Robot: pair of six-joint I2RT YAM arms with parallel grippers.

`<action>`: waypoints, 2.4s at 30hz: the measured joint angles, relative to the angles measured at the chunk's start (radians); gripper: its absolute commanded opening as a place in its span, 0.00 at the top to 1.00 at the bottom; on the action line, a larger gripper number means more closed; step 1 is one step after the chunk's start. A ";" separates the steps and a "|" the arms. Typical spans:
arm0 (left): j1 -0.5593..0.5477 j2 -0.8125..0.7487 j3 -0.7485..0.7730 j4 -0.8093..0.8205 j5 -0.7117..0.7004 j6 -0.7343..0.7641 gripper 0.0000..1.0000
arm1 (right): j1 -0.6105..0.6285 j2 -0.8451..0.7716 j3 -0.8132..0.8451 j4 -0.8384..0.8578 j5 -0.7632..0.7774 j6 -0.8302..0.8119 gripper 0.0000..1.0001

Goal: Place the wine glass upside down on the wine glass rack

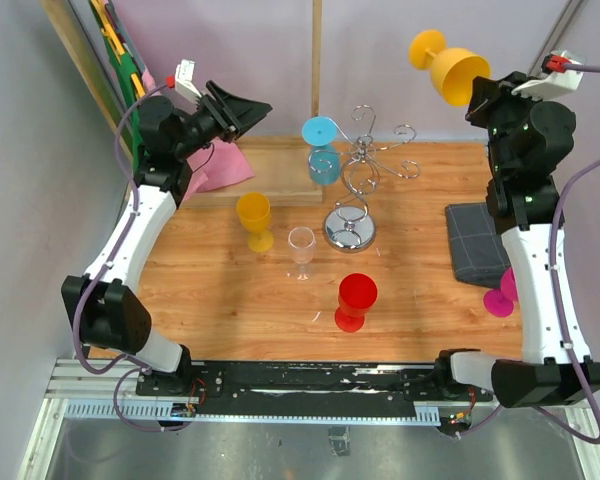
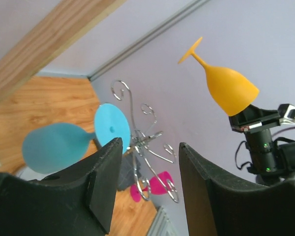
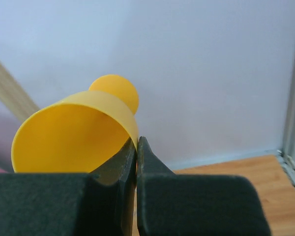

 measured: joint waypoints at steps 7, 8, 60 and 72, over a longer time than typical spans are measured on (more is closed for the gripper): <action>0.000 0.005 -0.055 0.263 0.100 -0.204 0.44 | 0.000 0.011 -0.023 0.230 -0.334 0.212 0.99; 0.000 0.006 -0.055 0.304 0.109 -0.235 0.43 | 0.000 0.027 -0.015 0.266 -0.391 0.250 0.99; -0.166 0.254 0.049 1.339 -0.019 -1.079 0.69 | 0.105 0.644 0.351 1.386 -1.067 1.405 0.99; -0.171 0.246 0.049 1.339 -0.035 -1.079 0.88 | 0.139 0.666 0.351 1.389 -1.068 1.415 0.99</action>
